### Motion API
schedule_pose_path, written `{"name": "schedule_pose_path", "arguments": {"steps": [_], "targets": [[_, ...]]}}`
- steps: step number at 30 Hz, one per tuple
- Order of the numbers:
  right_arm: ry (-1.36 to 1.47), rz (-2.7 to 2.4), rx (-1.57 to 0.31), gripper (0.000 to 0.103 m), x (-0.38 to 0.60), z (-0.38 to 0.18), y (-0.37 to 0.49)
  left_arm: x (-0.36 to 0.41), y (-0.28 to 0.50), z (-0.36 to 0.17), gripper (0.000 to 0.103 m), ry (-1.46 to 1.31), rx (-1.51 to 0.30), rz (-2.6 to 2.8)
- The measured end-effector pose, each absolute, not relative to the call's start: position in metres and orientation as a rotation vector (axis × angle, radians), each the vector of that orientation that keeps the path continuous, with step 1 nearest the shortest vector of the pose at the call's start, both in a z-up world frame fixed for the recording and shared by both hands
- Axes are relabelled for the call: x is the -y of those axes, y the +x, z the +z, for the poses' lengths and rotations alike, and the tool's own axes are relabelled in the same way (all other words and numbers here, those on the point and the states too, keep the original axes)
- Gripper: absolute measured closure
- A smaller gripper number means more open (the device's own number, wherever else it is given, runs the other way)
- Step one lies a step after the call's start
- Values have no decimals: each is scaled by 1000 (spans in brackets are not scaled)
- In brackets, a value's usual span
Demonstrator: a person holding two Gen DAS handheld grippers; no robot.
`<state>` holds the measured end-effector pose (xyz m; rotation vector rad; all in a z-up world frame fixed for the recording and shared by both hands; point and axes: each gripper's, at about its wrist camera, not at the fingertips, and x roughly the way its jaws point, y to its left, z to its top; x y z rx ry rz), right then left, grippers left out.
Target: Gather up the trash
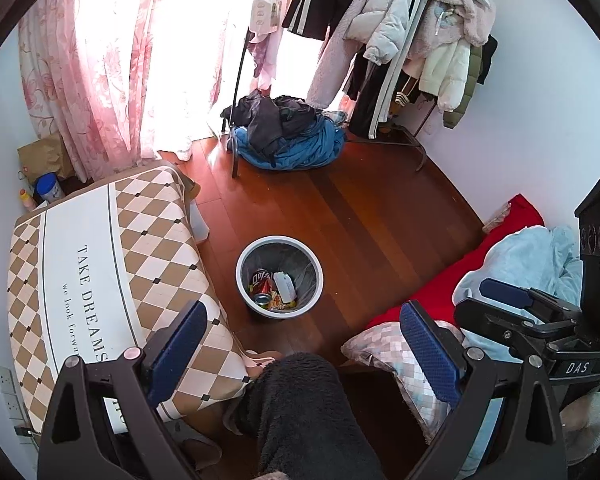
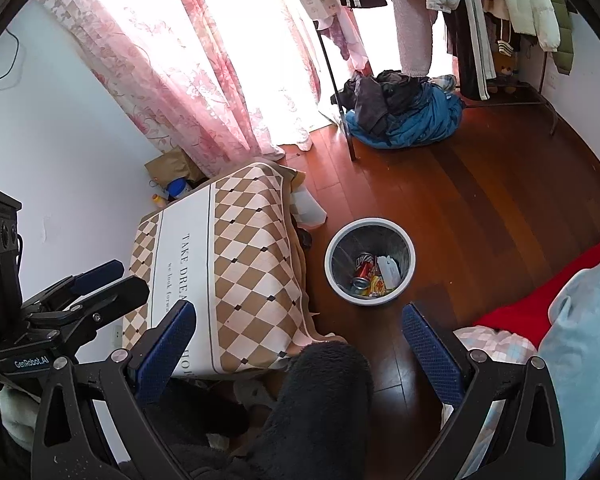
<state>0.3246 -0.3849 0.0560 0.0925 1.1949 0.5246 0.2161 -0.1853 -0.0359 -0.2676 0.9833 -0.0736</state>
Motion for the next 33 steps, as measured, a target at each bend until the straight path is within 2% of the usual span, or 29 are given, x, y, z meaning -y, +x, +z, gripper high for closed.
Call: {"name": "schedule_pose_path", "arguments": {"steps": [8, 10, 33], "targets": [[84, 523, -1202, 0, 385, 60, 322, 186, 216, -35, 4, -257, -991, -75], [82, 520, -1204, 0, 384, 60, 322, 186, 215, -34, 0, -254, -991, -76], [62, 537, -1213, 0, 384, 61, 313, 182, 210, -36, 0, -253, -1009, -99]]}}
